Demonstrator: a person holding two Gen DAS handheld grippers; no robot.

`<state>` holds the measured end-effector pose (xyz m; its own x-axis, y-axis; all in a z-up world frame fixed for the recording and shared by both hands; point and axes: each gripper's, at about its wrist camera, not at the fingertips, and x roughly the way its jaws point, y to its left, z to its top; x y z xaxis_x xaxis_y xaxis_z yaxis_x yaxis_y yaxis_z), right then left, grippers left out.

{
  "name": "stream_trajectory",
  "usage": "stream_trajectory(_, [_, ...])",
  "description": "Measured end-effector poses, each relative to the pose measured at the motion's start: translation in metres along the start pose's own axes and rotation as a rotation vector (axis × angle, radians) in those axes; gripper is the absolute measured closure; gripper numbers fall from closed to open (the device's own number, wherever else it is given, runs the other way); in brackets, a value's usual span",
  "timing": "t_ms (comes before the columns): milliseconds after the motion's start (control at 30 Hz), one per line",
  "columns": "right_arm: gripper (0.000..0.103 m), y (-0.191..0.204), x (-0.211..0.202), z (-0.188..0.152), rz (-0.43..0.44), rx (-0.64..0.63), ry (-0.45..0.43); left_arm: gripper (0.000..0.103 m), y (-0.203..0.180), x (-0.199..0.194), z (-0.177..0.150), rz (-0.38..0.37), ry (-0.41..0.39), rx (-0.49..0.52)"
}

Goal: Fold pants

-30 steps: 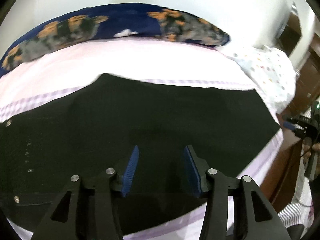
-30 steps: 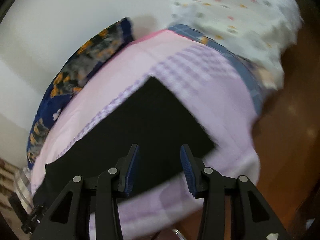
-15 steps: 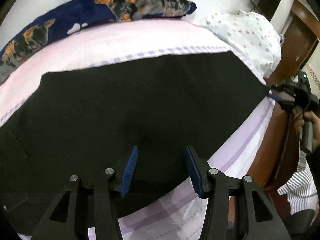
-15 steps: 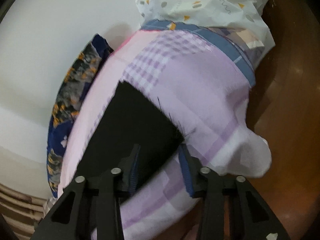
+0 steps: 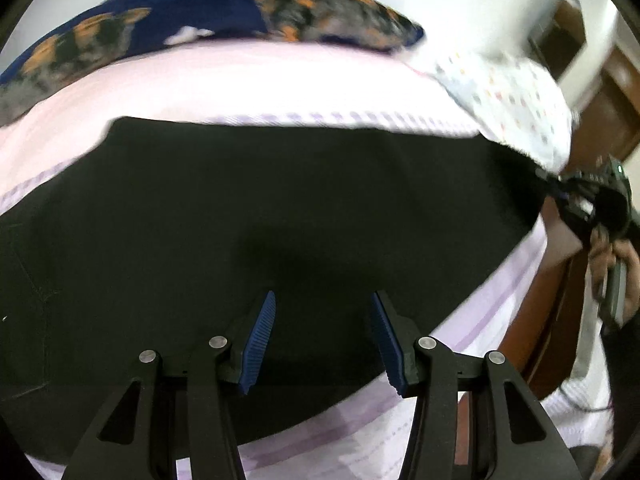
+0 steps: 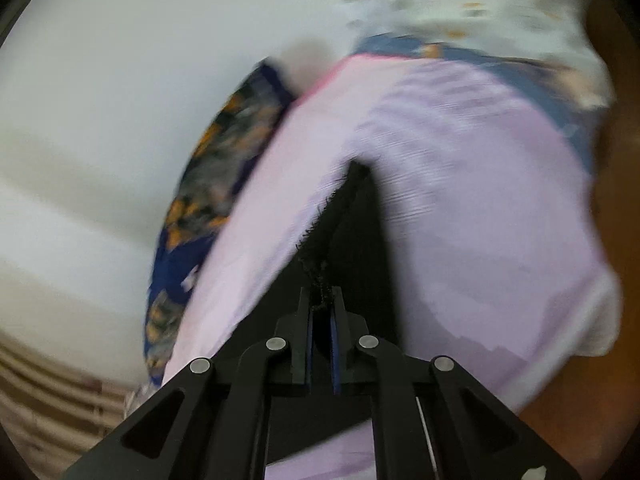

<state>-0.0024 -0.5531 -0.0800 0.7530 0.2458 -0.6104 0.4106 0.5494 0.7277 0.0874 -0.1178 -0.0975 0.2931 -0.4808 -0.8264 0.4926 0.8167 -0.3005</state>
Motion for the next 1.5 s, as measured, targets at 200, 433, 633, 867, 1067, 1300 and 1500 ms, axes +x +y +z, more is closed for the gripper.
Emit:
stream_trajectory(200, [0.095,0.102,0.055,-0.035,0.142,-0.16,0.161,0.05,0.052,-0.047,0.001,0.04,-0.099,-0.137])
stream_trajectory(433, [0.095,0.191,0.123,-0.131,0.257,-0.334,0.429,0.049,0.105,-0.085,-0.019,0.082,-0.165,-0.267])
stream_trajectory(633, [0.095,0.216,0.161,-0.224,0.228,-0.506,0.674,0.049,0.124,-0.095,-0.035,0.06,-0.171,-0.321])
stream_trajectory(867, [0.095,0.213,0.16,-0.256,0.17,-0.66,0.73,0.049,0.128,-0.095,-0.035,-0.013,-0.163,-0.339])
stream_trajectory(1067, [0.072,0.225,0.154,-0.269,0.145,-0.796,0.749,0.049,0.128,-0.09,-0.031,-0.105,-0.143,-0.373])
stream_trajectory(1300, [0.058,0.219,0.117,-0.228,0.14,-0.731,0.547,0.049,0.129,-0.068,-0.02,-0.295,-0.074,-0.442])
stream_trajectory(1500, [0.058,0.188,0.108,-0.185,0.153,-0.495,0.428,0.049,0.136,-0.037,-0.007,-0.335,-0.017,-0.51])
